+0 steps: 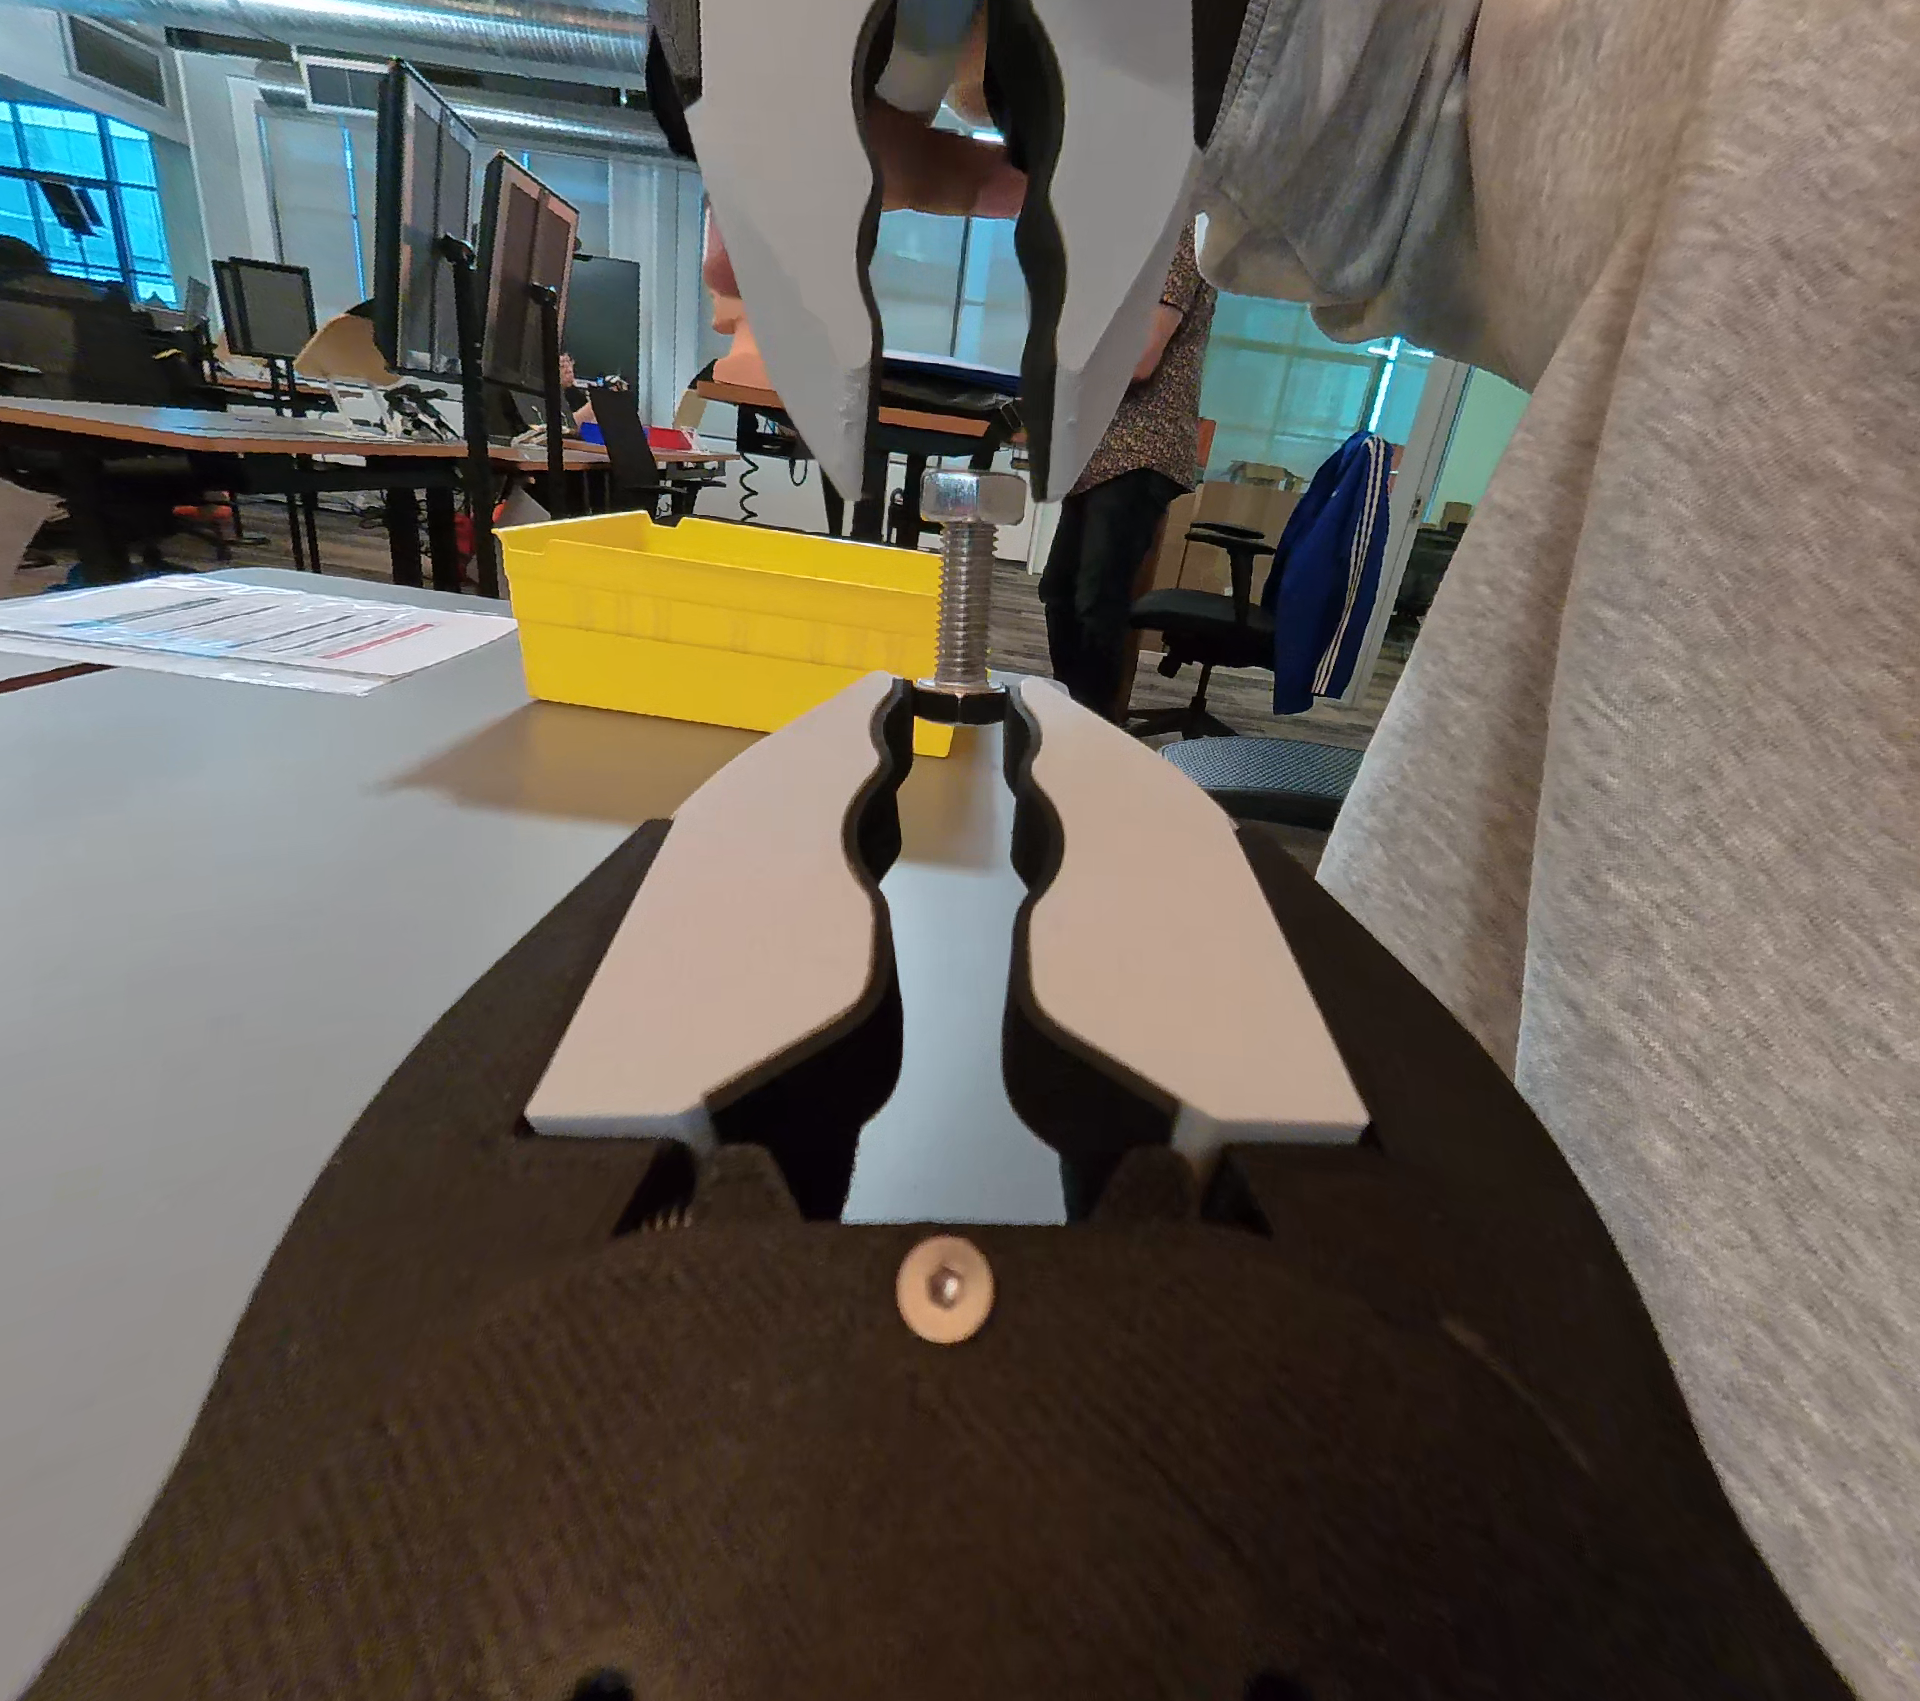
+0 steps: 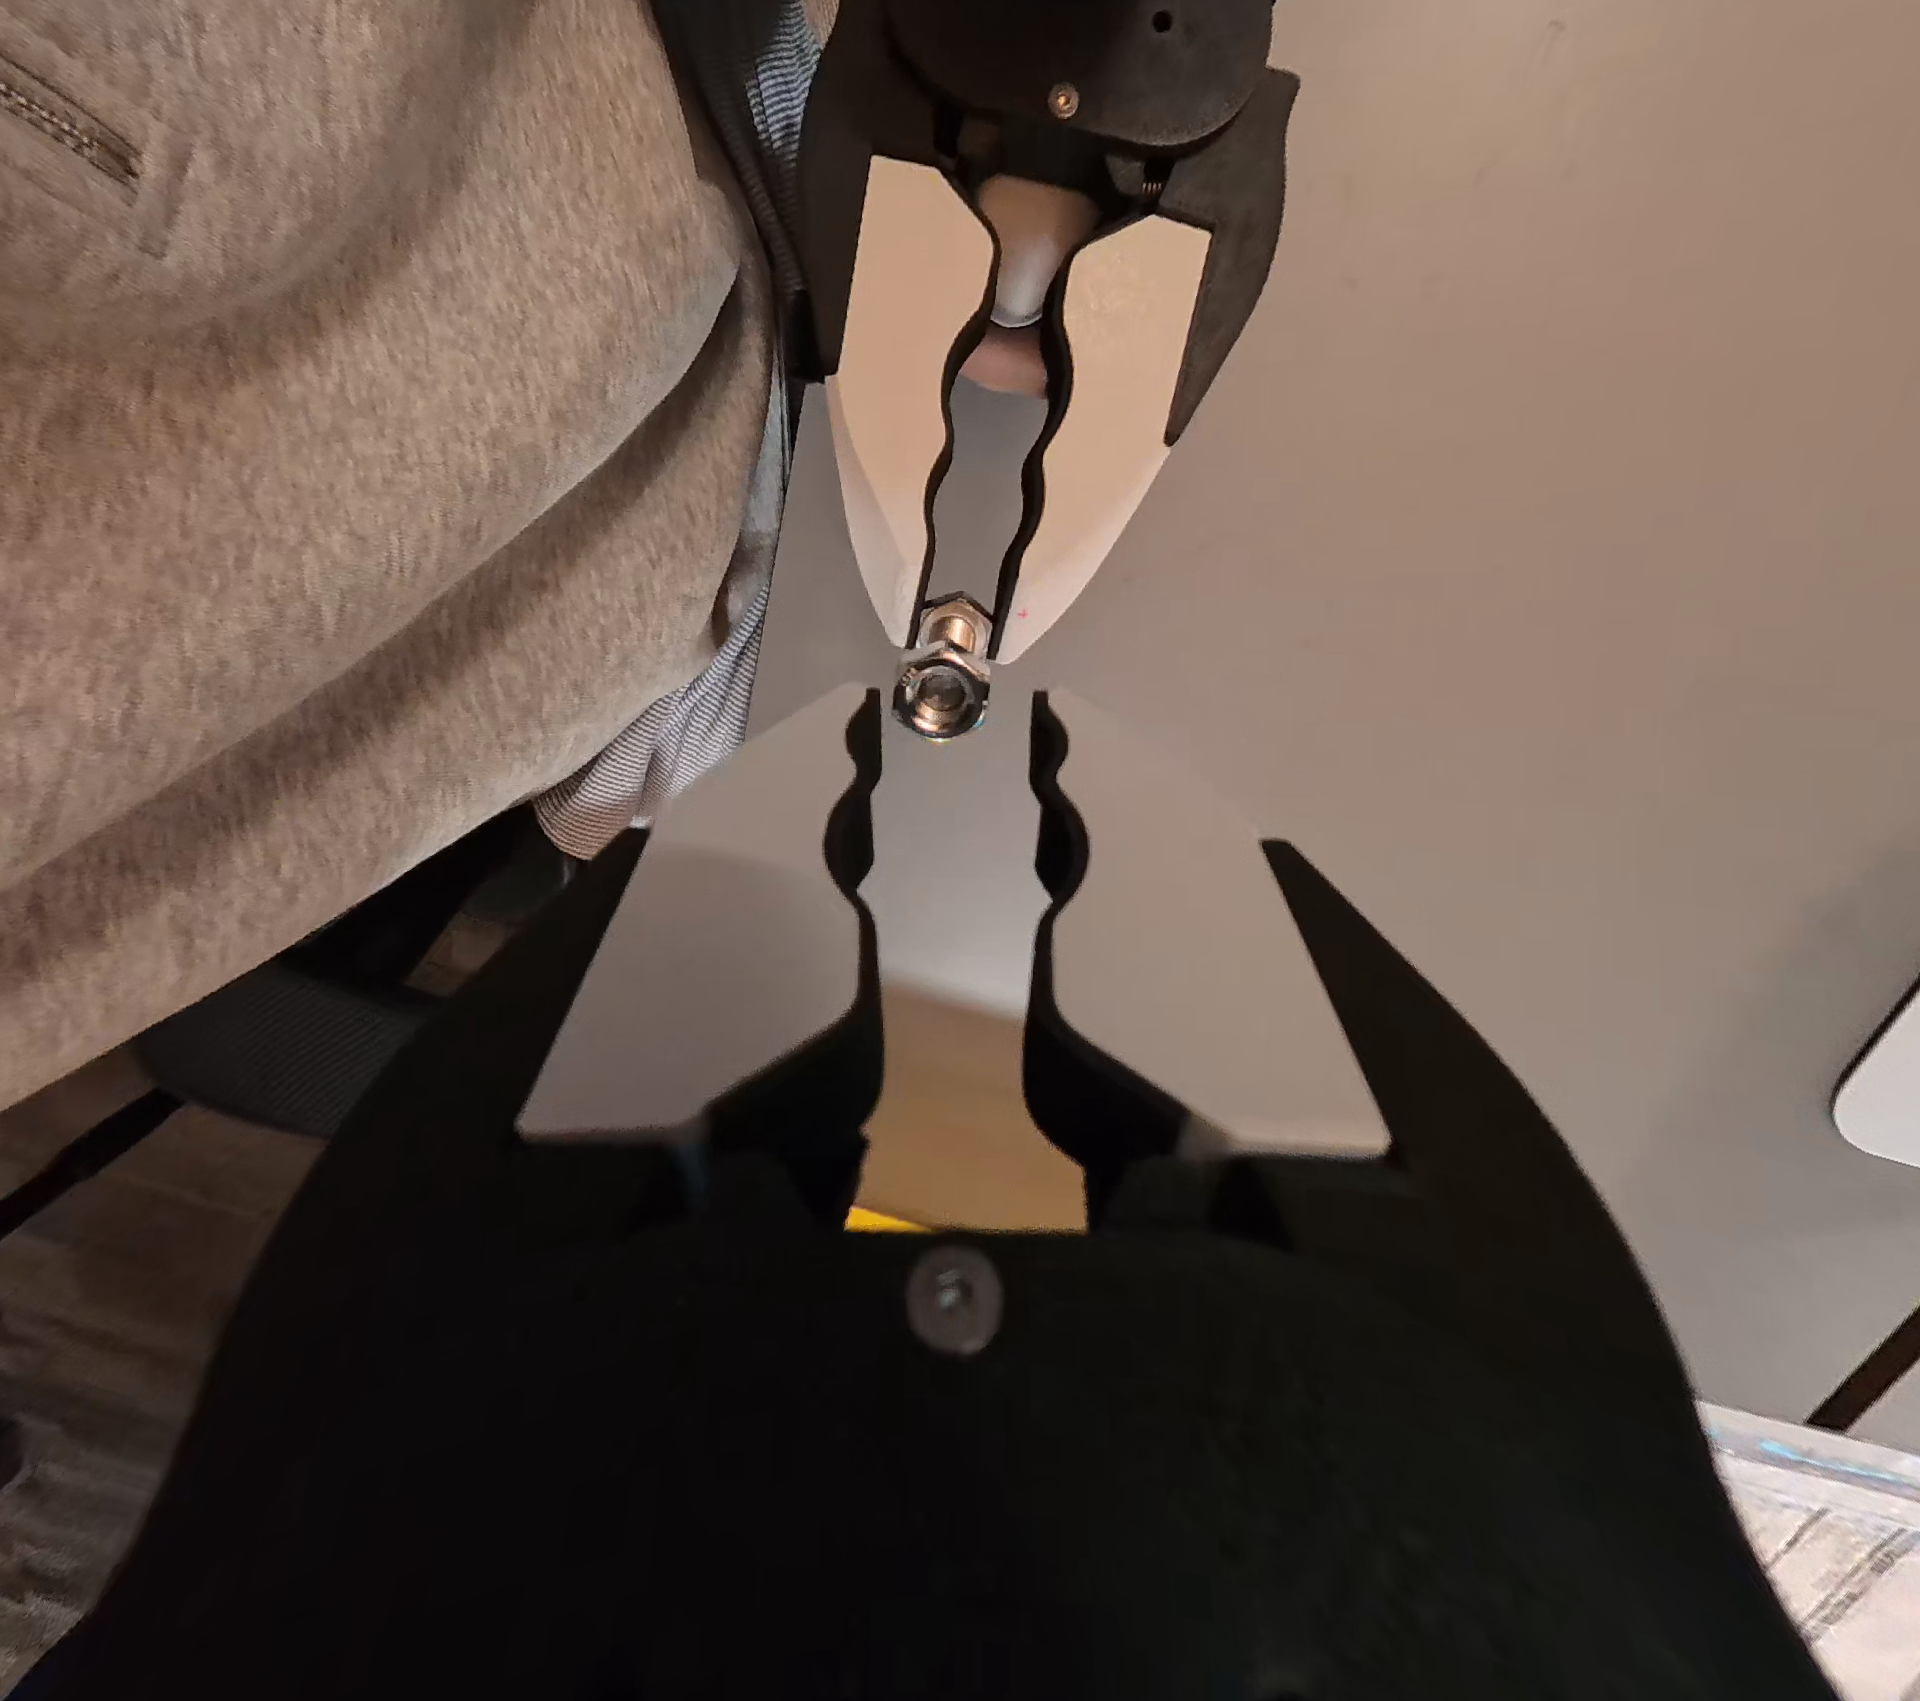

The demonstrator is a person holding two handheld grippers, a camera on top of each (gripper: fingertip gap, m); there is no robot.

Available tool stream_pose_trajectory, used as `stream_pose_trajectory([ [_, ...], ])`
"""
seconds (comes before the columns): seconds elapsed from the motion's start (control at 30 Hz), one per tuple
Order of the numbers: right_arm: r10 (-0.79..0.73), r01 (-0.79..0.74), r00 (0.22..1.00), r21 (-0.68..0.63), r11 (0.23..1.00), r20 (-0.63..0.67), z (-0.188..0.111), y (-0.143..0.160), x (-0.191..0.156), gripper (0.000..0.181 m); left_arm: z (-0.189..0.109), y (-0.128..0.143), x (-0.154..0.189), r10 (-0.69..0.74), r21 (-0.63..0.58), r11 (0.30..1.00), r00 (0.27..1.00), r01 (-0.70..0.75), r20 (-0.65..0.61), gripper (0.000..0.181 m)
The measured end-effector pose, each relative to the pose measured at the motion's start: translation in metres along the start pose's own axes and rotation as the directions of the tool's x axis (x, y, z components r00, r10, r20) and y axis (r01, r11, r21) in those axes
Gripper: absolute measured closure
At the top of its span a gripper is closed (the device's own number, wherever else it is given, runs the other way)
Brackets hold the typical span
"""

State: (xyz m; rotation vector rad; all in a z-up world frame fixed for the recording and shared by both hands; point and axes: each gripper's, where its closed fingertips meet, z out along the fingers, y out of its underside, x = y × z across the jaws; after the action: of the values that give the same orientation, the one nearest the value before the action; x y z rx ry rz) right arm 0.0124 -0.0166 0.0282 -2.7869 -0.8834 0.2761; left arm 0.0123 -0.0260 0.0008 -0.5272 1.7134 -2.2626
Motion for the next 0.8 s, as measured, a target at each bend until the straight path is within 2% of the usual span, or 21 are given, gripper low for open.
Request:
stream_pose_trajectory([
  [0.17,-0.046,0.046,0.999,0.037,0.998,0.013,0.000,-0.007,-0.007,0.154,0.000,0.001,0.001,-0.003,-0.002,1.000,1.000,0.003,-0.004,0.164],
  [0.3,-0.068,0.068,0.998,0.018,0.998,0.008,0.003,-0.007,-0.009,0.153,0.000,0.001,0.001,0.000,-0.002,1.000,1.000,0.000,-0.003,0.164],
  [0.67,-0.025,0.025,1.000,-0.040,0.999,0.016,0.002,0.008,-0.006,0.157,-0.002,-0.003,-0.001,-0.014,0.018,1.000,1.000,0.014,0.003,0.164],
  [0.8,-0.043,0.043,0.999,-0.007,0.999,-0.014,0.000,0.002,-0.003,0.154,-0.002,-0.003,-0.001,-0.013,0.017,1.000,1.000,0.013,0.000,0.164],
])
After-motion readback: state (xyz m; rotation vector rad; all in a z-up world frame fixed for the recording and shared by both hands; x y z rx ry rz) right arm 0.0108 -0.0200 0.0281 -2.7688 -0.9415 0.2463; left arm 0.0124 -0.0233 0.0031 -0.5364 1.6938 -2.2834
